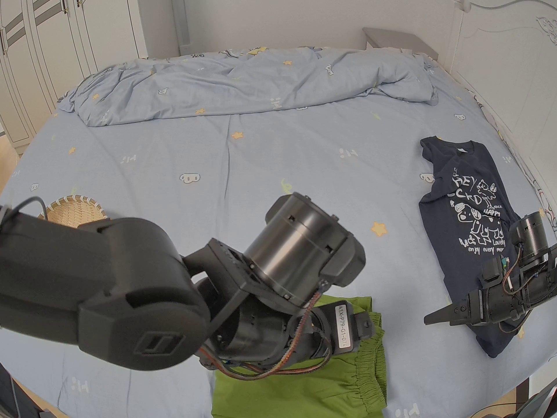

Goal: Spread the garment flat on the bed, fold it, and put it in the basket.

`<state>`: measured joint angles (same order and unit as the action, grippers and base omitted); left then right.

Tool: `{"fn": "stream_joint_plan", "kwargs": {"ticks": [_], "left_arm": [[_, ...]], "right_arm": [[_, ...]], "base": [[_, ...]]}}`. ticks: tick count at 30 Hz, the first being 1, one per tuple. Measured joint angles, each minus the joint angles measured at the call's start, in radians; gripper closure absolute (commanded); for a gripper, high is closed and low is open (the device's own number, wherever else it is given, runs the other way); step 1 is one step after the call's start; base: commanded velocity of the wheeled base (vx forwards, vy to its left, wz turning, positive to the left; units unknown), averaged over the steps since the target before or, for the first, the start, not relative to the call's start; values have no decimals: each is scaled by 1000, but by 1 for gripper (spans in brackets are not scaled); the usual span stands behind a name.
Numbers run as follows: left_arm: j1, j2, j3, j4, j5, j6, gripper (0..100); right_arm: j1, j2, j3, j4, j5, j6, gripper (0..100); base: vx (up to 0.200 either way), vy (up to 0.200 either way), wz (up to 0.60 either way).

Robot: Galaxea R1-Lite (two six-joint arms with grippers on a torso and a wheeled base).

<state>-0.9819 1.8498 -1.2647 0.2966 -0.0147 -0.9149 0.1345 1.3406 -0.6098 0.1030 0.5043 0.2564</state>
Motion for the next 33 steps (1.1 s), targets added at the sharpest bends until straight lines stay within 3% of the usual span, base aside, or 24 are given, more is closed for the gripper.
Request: {"fn": "stream_joint_plan", "kwargs": {"ticks": [4,7,13,19,26,33], "left_arm": [[30,-23,16,-4,-21,0,0],[80,-67,43,-18,-97,8,0],[264,-183,175,-77,-351,127,0],[469,-230,404,-235,-594,342,0],[598,-154,556,-379,-662,453,0],[622,-61,583,-443,-671,464,0]], "right_arm": [[1,-1,-1,0,0,0,0],[2,-14,-6,0,0,0,0],[6,-70,-64,12,1,14,0],[-5,-141,-162,22,7,35,0],[-29,-240,-189,43,13,49,0],[-40,-306,-192,54,14,51,0]], "base": [[0,0,0],[0,0,0],[0,0,0],[0,0,0],[0,0,0],[0,0,0]]}}
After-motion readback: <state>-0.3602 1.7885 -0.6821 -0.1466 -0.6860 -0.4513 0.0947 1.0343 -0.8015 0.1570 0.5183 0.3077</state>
